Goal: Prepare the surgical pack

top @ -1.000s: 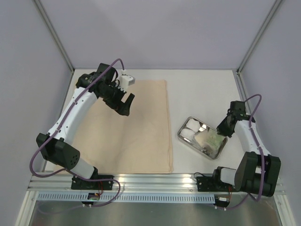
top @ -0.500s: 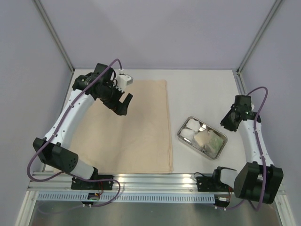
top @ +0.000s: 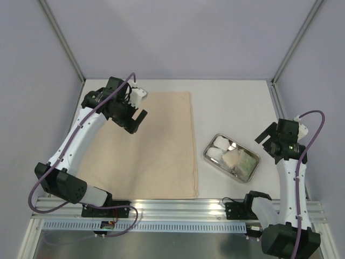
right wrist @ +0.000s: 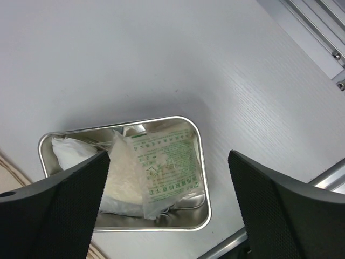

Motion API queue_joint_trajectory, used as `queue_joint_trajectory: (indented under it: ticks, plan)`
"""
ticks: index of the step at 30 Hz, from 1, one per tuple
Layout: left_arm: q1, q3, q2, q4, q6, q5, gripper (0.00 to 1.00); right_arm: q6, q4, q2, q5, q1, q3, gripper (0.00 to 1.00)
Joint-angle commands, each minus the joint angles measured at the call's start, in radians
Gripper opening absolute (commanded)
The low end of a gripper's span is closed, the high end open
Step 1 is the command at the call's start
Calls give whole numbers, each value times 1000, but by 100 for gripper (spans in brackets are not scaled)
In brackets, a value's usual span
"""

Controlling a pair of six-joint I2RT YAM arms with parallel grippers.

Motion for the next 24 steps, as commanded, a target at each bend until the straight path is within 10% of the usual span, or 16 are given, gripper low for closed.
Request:
queue_joint_trajectory:
  ticks: [1, 6, 24]
  plan:
    - [3, -23, -24, 34, 16, -44, 100, 65, -43, 24, 43, -5, 6, 88]
    - [3, -62, -35, 57, 15, -60, 100, 113, -68, 130, -129, -5, -101, 31]
    - [3, -34, -47, 44, 32, -7, 100, 242, -31, 272, -6, -6, -208, 43]
